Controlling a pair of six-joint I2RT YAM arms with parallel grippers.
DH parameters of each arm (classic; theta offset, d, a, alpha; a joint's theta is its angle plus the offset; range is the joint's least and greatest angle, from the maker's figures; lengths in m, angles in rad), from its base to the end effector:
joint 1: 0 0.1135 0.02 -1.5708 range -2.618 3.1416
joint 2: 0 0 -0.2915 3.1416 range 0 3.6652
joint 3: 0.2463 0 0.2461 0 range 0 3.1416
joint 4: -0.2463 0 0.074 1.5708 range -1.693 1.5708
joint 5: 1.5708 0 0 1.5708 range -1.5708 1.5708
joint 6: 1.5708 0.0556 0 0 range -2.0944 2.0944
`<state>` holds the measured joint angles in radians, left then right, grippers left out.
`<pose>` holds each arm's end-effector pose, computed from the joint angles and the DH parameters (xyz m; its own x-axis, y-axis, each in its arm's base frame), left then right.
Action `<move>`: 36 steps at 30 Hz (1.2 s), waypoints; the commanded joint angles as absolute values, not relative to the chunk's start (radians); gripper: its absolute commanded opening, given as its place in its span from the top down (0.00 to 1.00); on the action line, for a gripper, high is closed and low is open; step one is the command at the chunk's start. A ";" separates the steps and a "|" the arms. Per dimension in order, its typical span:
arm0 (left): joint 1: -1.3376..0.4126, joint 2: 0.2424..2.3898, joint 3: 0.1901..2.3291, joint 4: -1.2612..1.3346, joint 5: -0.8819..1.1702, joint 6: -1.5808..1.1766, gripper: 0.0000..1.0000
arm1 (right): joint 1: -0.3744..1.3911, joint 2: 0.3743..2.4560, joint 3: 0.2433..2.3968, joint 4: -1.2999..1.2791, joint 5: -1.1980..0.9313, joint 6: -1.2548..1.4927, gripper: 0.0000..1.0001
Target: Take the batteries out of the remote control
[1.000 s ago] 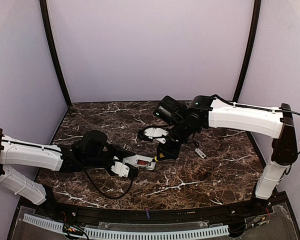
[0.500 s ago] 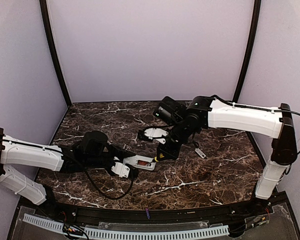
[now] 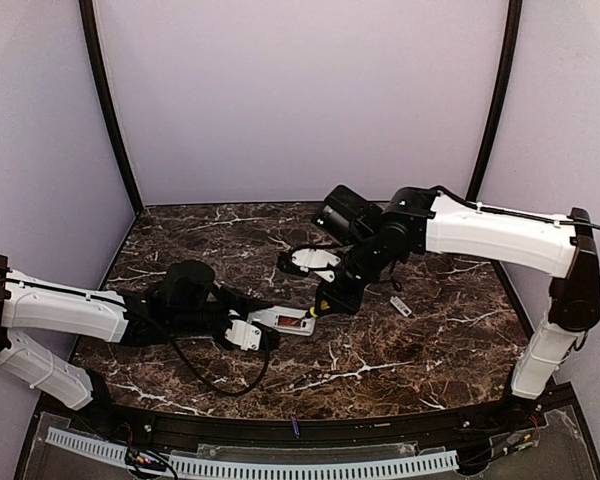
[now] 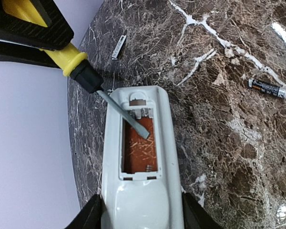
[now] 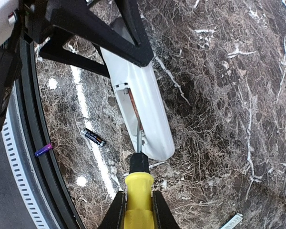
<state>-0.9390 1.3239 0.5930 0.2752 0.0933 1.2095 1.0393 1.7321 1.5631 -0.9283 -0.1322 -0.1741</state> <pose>0.1628 -0.2312 0.2246 0.7059 0.6124 -0.3558 0.5446 -0.1482 0.8255 0.1817 0.3236 0.3053 -0.2910 -0.8337 -0.4694 -0.9497 0.3109 0.0365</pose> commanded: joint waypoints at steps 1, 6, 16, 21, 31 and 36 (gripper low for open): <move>-0.941 1.311 0.597 0.331 0.116 1.158 1.00 | 1.037 1.669 1.555 -0.873 -0.121 -0.151 1.00; -0.941 1.311 0.598 0.342 0.120 1.138 1.00 | 1.037 1.658 1.534 -0.845 -0.113 -0.123 1.00; -0.929 1.309 0.599 0.369 0.125 1.091 1.00 | 1.039 1.592 1.447 -0.757 -0.142 -0.066 1.00; -0.922 1.319 0.601 0.387 0.109 1.071 1.00 | 1.039 1.519 1.382 -0.717 -0.118 -0.036 1.00; -0.906 1.333 0.608 0.421 0.024 1.037 1.00 | 1.031 1.343 1.232 -0.613 0.113 0.075 1.00; -0.903 1.340 0.609 0.468 -0.043 0.982 1.00 | 1.031 1.311 1.168 -0.570 0.313 0.150 1.00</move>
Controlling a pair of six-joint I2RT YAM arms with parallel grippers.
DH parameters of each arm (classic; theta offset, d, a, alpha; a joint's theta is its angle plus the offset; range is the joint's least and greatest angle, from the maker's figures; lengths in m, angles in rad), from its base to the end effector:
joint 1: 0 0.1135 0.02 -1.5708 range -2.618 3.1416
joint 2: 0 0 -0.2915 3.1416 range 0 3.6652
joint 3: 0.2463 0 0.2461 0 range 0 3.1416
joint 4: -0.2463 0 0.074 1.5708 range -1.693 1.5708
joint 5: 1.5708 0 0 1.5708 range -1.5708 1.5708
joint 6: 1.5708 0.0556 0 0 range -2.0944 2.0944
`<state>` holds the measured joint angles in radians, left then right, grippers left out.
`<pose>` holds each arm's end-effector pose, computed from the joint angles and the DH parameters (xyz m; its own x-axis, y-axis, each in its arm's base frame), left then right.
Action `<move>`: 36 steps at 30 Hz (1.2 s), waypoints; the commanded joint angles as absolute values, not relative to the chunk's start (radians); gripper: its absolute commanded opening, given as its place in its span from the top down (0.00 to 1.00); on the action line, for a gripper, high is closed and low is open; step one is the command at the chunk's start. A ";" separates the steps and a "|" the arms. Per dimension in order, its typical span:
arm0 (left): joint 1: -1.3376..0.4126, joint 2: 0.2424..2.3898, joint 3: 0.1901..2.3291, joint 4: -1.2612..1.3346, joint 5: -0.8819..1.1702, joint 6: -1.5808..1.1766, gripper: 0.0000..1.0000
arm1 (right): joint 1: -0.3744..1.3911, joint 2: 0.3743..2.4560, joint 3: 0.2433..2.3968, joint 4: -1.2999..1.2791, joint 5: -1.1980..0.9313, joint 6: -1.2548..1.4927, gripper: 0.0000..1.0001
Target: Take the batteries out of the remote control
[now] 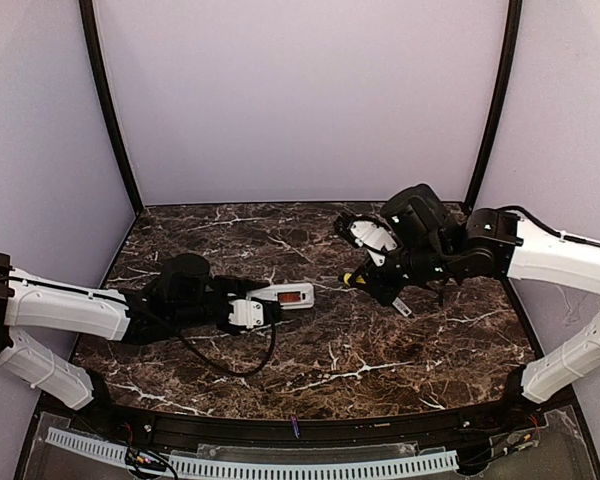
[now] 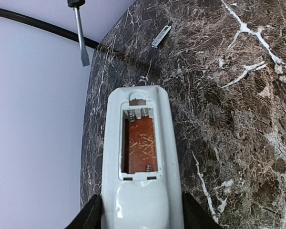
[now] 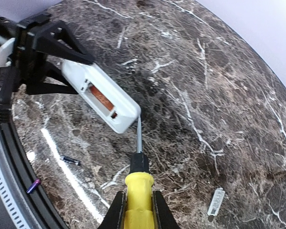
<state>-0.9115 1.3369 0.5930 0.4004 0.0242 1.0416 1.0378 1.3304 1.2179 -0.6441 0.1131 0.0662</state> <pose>0.1770 -0.2306 0.2360 0.5900 0.6475 -0.4824 0.5840 0.0703 0.8087 0.1520 0.2453 0.3407 -0.4019 -0.5519 -0.7307 -0.7892 0.6134 -0.0292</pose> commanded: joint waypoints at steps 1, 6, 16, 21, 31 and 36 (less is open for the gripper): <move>-0.903 1.339 0.604 0.486 -0.062 0.981 1.00 | 1.031 1.310 1.156 -0.561 0.352 0.169 1.00; -0.904 1.329 0.585 0.548 -0.098 0.966 1.00 | 1.028 1.321 1.079 -0.486 0.510 0.308 1.00; -0.903 1.283 0.577 0.594 -0.129 0.904 1.00 | 0.961 1.475 1.007 -0.305 0.615 0.427 1.00; -0.903 1.267 0.571 0.633 -0.181 0.901 1.00 | 0.893 1.572 1.007 -0.176 0.593 0.456 1.00; -0.903 1.257 0.566 0.651 -0.215 0.896 1.00 | 0.753 1.821 1.061 0.100 0.542 0.456 1.00; -0.903 1.255 0.566 0.648 -0.218 0.895 1.00 | 0.658 1.933 1.146 0.178 0.440 0.448 1.00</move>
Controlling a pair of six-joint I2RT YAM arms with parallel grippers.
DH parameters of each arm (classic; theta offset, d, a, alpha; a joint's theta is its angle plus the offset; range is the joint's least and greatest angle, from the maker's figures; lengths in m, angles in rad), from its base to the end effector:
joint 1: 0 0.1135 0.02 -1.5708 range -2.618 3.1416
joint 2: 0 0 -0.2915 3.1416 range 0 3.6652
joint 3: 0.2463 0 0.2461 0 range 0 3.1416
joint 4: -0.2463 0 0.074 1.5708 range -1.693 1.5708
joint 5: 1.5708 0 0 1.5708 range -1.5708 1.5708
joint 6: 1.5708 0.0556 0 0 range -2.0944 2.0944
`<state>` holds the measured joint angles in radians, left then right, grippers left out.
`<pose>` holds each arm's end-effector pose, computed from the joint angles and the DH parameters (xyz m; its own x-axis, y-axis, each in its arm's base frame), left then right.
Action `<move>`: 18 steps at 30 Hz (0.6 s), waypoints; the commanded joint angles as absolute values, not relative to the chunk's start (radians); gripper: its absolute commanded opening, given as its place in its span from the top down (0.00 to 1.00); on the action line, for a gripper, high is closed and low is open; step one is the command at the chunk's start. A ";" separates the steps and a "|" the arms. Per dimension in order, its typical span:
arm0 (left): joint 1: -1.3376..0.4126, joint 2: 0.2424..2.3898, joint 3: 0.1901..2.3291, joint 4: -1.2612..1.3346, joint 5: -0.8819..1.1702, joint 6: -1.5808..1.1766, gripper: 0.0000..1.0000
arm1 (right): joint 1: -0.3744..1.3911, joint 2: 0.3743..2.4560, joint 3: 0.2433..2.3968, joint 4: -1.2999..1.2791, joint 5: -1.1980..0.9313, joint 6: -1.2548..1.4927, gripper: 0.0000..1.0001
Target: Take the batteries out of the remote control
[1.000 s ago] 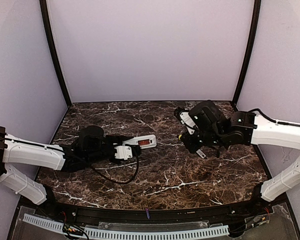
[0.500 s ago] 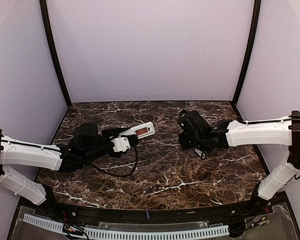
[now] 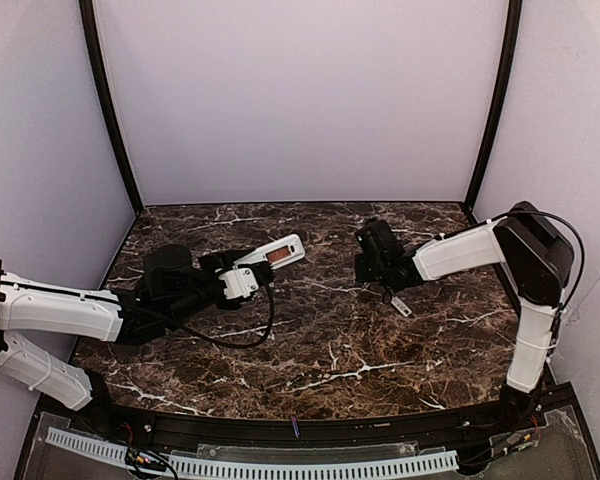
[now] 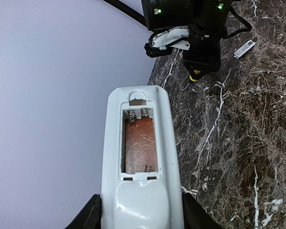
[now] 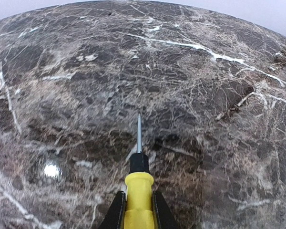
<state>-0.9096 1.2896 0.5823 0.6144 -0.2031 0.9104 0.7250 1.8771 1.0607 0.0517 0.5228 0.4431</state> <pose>0.1853 -0.2200 0.2722 0.4782 0.6451 -0.5960 0.4435 0.4083 0.7978 0.3202 0.2466 0.1740 -0.5989 -0.0343 -0.8001 -0.0532 0.9986 -0.0029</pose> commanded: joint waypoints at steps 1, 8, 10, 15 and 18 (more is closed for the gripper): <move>-0.902 1.255 0.566 0.647 -0.221 0.895 1.00 | 0.643 1.955 1.173 0.176 0.413 0.448 1.00; -0.903 1.254 0.565 0.642 -0.230 0.906 1.00 | 0.583 2.077 1.296 0.125 0.300 0.479 1.00; -0.904 1.255 0.565 0.642 -0.231 0.909 1.00 | 0.575 2.101 1.307 0.115 0.270 0.494 1.00; -0.903 1.258 0.567 0.639 -0.232 0.908 1.00 | 0.565 2.152 1.331 0.065 0.215 0.535 0.94; -0.903 1.260 0.566 0.639 -0.230 0.908 1.00 | 0.564 2.162 1.327 0.055 0.203 0.546 0.92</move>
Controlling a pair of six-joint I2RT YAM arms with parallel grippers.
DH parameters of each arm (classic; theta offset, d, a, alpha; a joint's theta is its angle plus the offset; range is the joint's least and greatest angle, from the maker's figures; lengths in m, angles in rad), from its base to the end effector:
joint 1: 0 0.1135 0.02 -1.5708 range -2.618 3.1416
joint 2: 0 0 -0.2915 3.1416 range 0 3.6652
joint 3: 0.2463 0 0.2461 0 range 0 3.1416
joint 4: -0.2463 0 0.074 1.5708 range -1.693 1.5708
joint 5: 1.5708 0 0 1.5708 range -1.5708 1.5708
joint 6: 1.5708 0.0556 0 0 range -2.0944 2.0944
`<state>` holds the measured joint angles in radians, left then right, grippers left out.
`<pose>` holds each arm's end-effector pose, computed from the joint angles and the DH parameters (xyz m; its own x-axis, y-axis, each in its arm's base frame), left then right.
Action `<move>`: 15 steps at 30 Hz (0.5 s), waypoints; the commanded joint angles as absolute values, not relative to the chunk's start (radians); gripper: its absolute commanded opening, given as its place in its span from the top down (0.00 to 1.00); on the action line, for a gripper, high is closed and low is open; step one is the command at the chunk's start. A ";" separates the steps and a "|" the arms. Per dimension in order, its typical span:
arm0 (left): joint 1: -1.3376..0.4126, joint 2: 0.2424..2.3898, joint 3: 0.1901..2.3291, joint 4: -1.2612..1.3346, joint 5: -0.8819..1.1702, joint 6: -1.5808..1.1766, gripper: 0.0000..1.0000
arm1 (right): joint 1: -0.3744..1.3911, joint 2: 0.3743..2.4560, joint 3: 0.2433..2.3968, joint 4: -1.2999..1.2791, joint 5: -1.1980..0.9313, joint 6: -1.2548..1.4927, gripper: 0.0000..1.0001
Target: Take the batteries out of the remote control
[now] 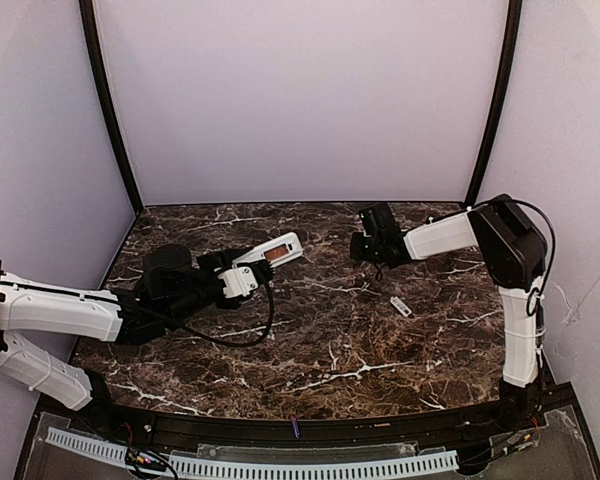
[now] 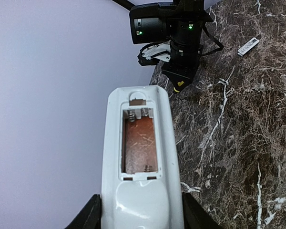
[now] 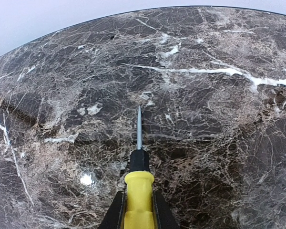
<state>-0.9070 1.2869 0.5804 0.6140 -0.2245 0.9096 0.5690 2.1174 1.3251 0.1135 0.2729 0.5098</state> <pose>0.1863 -0.2180 0.2722 0.4633 0.6565 -0.5952 0.4326 0.4186 0.7985 0.4134 0.2466 0.1547 -0.6286 0.1558 -0.7619 -0.0405 0.9718 0.2321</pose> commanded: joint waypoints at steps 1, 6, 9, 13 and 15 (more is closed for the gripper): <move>-0.903 1.261 0.566 0.638 -0.229 0.908 1.00 | 0.565 2.164 1.326 0.052 0.200 0.547 0.92; -0.903 1.267 0.569 0.637 -0.231 0.907 1.00 | 0.564 2.167 1.316 0.026 0.183 0.551 0.88; -0.904 1.268 0.569 0.638 -0.234 0.904 1.00 | 0.564 2.167 1.303 0.019 0.169 0.557 0.85; -0.902 1.270 0.571 0.638 -0.232 0.900 1.00 | 0.564 2.177 1.304 0.007 0.151 0.561 0.83; -0.903 1.270 0.571 0.637 -0.233 0.900 1.00 | 0.565 2.183 1.305 0.003 0.146 0.563 0.83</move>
<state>-0.9070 1.2869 0.5804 0.6140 -0.2260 0.9089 0.5629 2.1414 1.3258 0.0792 0.1932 0.5488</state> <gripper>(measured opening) 0.506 0.170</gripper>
